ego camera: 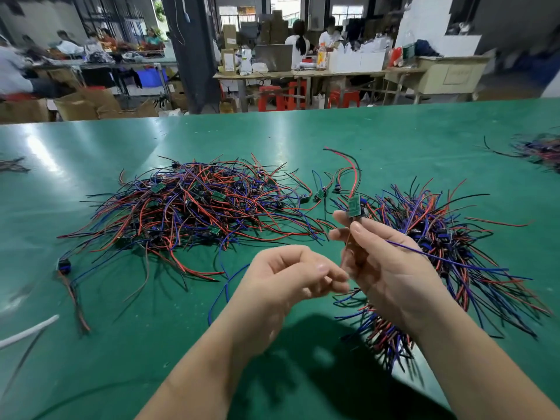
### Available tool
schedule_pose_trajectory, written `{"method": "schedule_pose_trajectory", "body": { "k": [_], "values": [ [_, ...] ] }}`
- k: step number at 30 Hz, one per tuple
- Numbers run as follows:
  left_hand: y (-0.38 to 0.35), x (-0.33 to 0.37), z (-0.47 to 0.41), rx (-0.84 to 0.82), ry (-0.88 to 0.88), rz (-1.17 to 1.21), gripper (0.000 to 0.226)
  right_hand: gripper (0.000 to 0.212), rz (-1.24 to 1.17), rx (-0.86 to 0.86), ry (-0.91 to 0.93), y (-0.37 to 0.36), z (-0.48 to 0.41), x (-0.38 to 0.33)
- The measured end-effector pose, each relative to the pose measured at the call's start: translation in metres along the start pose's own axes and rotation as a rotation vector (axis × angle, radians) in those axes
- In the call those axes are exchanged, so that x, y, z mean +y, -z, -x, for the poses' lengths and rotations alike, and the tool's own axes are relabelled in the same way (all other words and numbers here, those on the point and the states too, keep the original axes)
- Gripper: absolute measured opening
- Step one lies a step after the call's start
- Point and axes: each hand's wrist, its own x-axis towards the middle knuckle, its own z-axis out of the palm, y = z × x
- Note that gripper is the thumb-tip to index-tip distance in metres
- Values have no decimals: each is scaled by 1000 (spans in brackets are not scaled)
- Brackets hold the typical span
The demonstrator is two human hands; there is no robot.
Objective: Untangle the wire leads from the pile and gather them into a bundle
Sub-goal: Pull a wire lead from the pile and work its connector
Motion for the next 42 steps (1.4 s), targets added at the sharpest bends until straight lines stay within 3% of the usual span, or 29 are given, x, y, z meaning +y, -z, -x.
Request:
{"method": "schedule_pose_trajectory", "body": {
  "k": [5, 7, 9, 11, 14, 16, 20, 25, 31, 42],
  "values": [
    [7, -3, -8, 368, 46, -142, 9, 19, 119, -37, 55, 0, 2, 1],
    [10, -3, -9, 379, 38, -116, 20, 16, 397, -79, 163, 1, 3, 6],
    [10, -5, -9, 354, 9, -119, 30, 18, 824, -133, 378, 2, 3, 12],
    [8, -8, -9, 375, -43, -159, 22, 20, 1141, -176, 572, 3, 2, 18],
    [10, -10, -10, 437, -38, -160, 16, 42, 1279, -262, 570, 4, 1, 24],
    [13, -10, -11, 469, -6, -101, 11, 46, 1256, -277, 558, 3, 2, 24],
    [14, -5, -12, 450, 108, 71, 16, 26, 965, -87, 423, 3, 0, 19],
    [9, -3, -6, 164, 242, 146, 23, 26, 439, -91, 78, 1, 1, 13],
    [13, -6, -3, 57, 346, 211, 19, 13, 301, -51, -16, 3, -1, 5],
    [8, -11, 0, -108, 429, 93, 19, 11, 78, 318, 21, 22, -11, -22]
  ]
}}
